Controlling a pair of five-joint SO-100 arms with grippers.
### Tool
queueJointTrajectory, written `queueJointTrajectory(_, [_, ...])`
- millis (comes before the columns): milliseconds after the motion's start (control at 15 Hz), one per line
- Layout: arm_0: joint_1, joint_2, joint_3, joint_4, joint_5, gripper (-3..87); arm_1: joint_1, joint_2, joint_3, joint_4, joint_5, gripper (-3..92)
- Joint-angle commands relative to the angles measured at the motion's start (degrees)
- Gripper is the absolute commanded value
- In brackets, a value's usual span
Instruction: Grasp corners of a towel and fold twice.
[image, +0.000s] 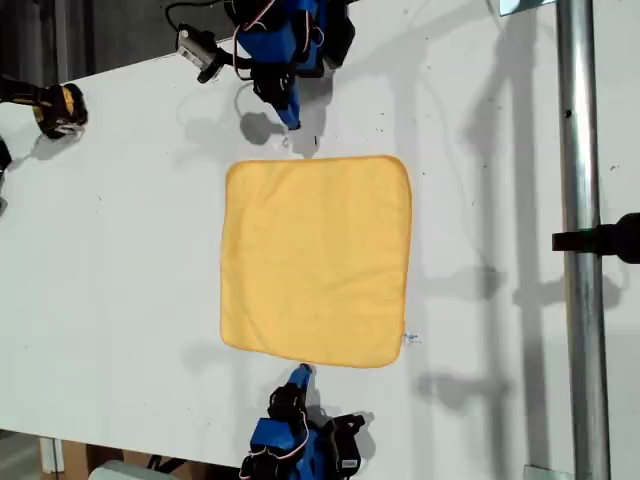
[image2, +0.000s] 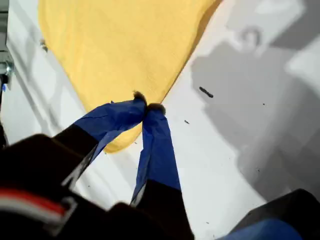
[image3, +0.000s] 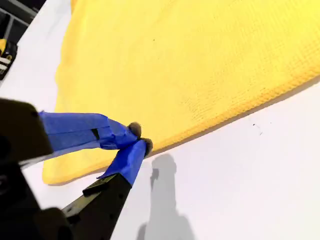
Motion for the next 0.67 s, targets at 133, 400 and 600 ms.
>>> queueJointTrajectory(133, [-0.88, 0.26, 0.09, 0.00, -0.53, -0.9, -4.04, -20.04, -18.98, -6.59, -6.68, -0.1])
queueJointTrajectory(400, [-0.97, 0.26, 0.09, 0.00, -0.62, -0.9, -12.83, -48.25, -44.74, -7.12, -18.46, -0.1])
queueJointTrajectory(600, [-0.88, 0.26, 0.09, 0.00, -0.79, -0.9, -18.90, -66.36, -64.42, -0.79, -26.72, -0.1])
